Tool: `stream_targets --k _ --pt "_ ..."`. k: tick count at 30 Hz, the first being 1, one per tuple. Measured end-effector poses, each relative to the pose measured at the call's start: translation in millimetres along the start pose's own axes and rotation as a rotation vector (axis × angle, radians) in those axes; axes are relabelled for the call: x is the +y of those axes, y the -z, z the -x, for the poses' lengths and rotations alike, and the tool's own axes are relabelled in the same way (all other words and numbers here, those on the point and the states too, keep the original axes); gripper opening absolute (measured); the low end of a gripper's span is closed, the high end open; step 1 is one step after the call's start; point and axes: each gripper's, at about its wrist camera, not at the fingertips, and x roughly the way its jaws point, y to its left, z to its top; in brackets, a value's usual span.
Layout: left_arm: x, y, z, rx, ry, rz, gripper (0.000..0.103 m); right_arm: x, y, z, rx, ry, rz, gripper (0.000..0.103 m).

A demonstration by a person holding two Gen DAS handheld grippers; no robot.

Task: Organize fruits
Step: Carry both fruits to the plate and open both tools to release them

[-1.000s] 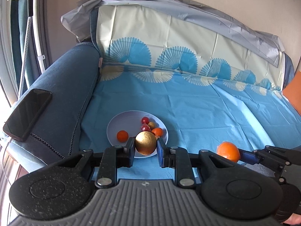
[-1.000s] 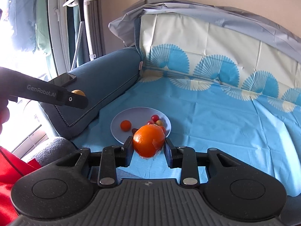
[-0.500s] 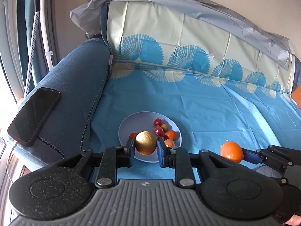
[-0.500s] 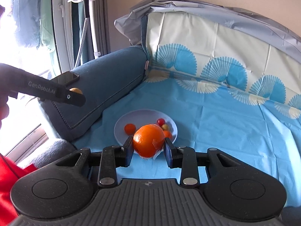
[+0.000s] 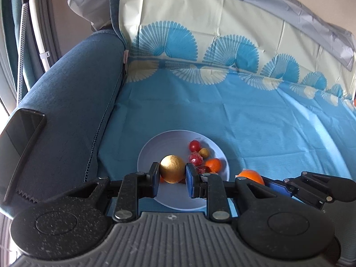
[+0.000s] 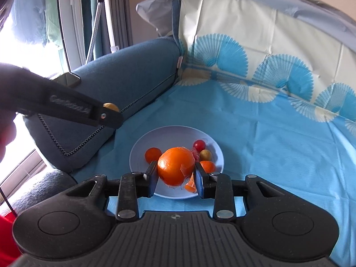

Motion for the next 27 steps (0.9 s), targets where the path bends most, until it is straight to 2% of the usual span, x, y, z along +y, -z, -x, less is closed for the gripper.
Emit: stream_targets --k 11,19,21,22,23,24,26,27 --pt "10.8 -27.1 -95.1 0.115 -0.040 -0.018 0.026 -6.5 -9.1 -89.0 0.088 -0.001 0.022 0.035" --pt "9.3 -26.9 -139.1 0.171 -0.051 -0.060 0.027 -13.8 -7.6 -124.6 0.129 0.006 0.037 0.036" --pt "7.8 -27.5 -141.4 0.178 -0.055 -0.078 0.055 -15.9 -8.8 -132.6 0.153 -0.011 0.050 0.037" --pt "7.7 -28.3 -139.7 0.179 -0.062 -0.081 0.090 -16.3 -9.4 -134.1 0.159 -0.006 0.051 0.039" --pt "7.1 -28.4 -135.0 0.165 -0.081 -0.078 0.102 -16.9 -10.4 -132.2 0.156 0.007 0.049 0.053" --pt "6.7 -27.2 -127.4 0.137 -0.097 -0.074 0.103 -17.3 -11.2 -129.3 0.156 0.011 0.046 0.074" --pt "5.3 -24.0 -112.5 0.125 -0.093 -0.094 0.103 -18.9 -11.7 -118.1 0.145 0.011 0.031 0.087" --pt "4.5 -21.3 -106.0 0.137 -0.103 -0.098 0.103 -19.4 -10.2 -109.8 0.139 0.013 0.025 0.089"
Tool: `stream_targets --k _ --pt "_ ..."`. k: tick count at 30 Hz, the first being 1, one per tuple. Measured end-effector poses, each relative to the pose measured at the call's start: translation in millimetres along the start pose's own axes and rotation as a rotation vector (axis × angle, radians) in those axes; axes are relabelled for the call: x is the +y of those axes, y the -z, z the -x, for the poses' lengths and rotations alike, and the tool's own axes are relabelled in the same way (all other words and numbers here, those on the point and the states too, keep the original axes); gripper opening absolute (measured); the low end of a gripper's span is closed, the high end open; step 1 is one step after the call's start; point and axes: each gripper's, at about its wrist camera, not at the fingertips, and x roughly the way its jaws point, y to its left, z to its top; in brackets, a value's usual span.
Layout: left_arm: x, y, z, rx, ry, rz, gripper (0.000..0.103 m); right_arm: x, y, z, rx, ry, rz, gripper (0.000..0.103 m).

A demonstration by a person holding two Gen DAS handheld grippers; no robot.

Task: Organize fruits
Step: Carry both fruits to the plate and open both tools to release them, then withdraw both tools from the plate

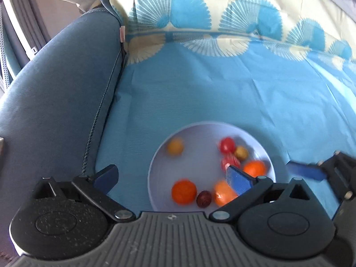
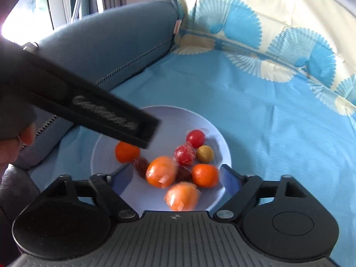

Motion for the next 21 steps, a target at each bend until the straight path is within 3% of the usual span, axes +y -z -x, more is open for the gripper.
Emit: stream_targets --k 5,11,21 --pt "2.4 28.2 41.9 0.018 -0.025 0.056 0.103 -2.1 17.9 45.0 0.017 0.028 -0.074 0.099" --pt "11.6 52.6 90.2 0.019 0.002 0.169 0.103 4.8 36.0 98.6 -0.008 0.094 -0.147 0.102" --pt "1.4 78.4 142.2 -0.064 -0.073 0.129 0.103 16.8 49.8 152.5 -0.084 0.145 -0.117 0.102"
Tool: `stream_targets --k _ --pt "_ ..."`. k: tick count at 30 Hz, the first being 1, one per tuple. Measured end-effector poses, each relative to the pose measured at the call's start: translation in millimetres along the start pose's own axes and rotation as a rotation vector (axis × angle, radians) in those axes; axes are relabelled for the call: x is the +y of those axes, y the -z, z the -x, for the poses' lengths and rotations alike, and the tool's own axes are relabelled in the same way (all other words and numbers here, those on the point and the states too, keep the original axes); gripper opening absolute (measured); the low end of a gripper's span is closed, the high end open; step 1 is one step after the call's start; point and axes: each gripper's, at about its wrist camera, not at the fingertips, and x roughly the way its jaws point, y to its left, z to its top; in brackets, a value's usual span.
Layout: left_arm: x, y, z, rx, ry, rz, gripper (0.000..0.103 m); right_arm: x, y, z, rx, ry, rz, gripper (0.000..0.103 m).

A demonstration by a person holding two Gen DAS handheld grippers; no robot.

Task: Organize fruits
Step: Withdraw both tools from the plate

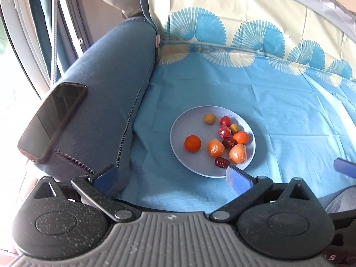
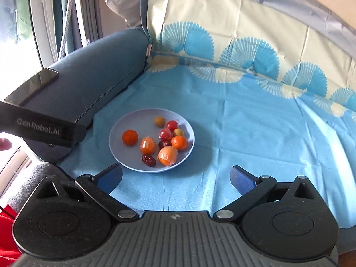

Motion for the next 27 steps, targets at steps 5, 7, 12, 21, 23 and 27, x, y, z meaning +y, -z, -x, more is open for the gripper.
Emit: stream_targets --k 5,7,12,21,23,27 --pt "-0.6 3.0 13.0 -0.013 0.001 0.004 0.103 -0.9 3.3 18.9 -0.019 0.002 0.009 0.102" --pt "-1.4 3.8 15.6 -0.015 0.003 0.002 0.103 -1.5 3.0 23.3 -0.027 0.010 0.012 0.102" --pt "-5.2 2.5 15.0 -0.013 0.008 -0.016 0.103 -4.0 1.9 27.7 -0.034 0.007 -0.001 0.102" --pt "-7.9 4.2 10.2 -0.002 -0.011 -0.030 0.103 -3.8 0.4 23.9 -0.030 0.011 -0.011 0.102" --pt "-8.0 4.2 9.6 -0.001 -0.014 -0.030 0.103 -4.8 0.4 22.0 -0.027 0.009 -0.014 0.102" --pt "-6.0 5.5 9.0 0.001 -0.014 -0.030 0.103 -4.8 0.7 18.8 -0.018 0.009 -0.013 0.102"
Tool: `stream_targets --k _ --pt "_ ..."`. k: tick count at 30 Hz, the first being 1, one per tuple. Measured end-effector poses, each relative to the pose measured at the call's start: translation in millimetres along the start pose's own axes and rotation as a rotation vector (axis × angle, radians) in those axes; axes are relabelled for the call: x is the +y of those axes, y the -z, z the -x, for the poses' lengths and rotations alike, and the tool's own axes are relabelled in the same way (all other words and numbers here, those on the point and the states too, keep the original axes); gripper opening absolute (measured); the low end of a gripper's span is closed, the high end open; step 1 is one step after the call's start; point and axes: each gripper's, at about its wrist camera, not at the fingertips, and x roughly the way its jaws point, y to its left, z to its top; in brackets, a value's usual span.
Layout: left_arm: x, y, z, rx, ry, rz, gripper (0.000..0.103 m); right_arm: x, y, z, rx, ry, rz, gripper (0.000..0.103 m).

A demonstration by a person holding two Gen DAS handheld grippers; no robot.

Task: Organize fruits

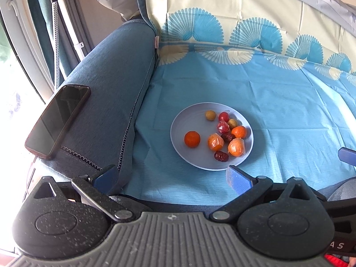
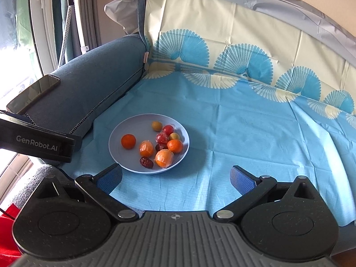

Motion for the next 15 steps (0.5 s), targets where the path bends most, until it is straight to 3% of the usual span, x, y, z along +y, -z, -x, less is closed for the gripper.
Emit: stream_targets --k 15 --pt "-1.1 3.0 4.4 -0.017 0.000 -0.004 0.103 3.9 0.7 -1.2 0.005 -0.003 0.022 0.102"
